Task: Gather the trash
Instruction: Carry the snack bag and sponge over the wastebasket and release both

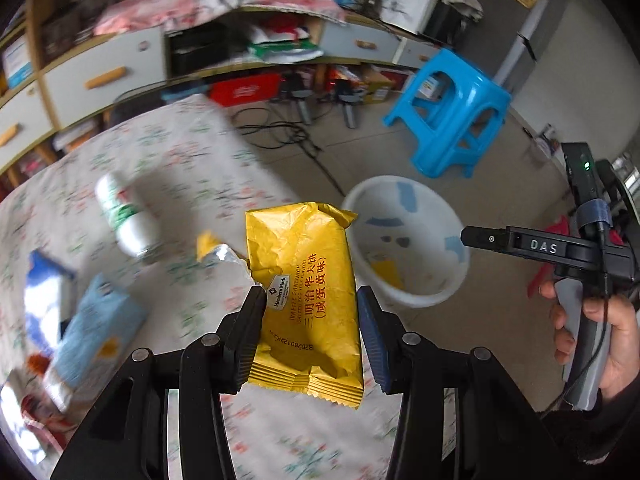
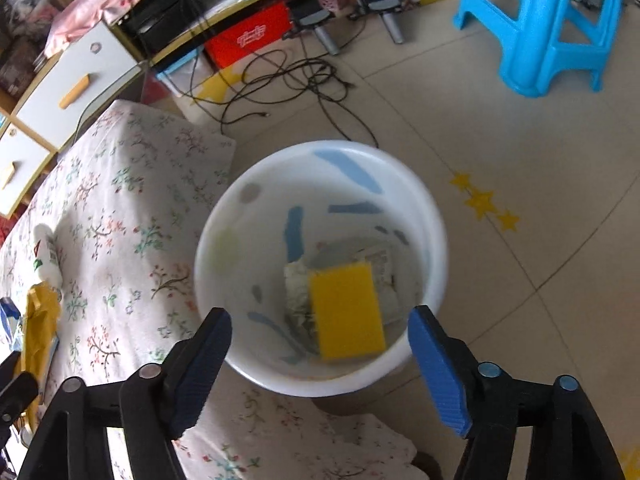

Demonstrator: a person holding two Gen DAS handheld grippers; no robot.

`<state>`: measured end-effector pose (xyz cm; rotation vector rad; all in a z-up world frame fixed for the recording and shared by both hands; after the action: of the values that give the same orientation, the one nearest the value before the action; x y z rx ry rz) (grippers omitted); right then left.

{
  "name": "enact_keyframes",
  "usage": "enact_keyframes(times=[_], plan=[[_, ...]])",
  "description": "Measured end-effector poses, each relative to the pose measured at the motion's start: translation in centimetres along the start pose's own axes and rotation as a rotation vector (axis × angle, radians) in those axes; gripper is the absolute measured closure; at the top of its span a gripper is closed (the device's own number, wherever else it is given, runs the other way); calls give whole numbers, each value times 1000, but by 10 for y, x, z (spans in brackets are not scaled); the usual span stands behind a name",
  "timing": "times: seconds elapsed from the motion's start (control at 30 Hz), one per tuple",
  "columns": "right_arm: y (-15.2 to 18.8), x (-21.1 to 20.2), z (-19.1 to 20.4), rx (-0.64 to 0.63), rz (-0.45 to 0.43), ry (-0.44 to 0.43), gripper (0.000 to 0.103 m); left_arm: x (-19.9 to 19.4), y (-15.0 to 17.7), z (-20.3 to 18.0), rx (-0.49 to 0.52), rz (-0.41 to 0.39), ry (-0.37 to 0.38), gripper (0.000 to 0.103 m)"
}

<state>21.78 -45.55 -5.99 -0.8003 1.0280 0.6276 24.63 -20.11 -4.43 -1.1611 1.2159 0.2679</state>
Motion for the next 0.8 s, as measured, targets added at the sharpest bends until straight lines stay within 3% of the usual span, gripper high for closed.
enact_keyframes(times=[0.37,0.63,0.77,0.8], plan=[[-7,-19,-64,35,-38,58,22,54,-34,-61,134,11,76,54],[-10,-26,-101,93,-42,74,22,75,-55,-88,209,-11,62,52],[-10,-31,-107,105,-48,70,22,79,-59,-89,195,0,52,17],[-10,-33,-107,108,-49,68,22,79,-60,-88,193,-5,38,17]])
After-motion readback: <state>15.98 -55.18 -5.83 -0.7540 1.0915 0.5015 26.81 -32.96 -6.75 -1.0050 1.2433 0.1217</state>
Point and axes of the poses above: each gripper's, at about its wrist camera, not at the fingertips, and x roughly the way its jaws point, z to its left, y to its underside, the point moved 5 cm from there along x, roughly the way its jaws point, and after that the axes turned 14 degrees about x, right-handed, at the moved point
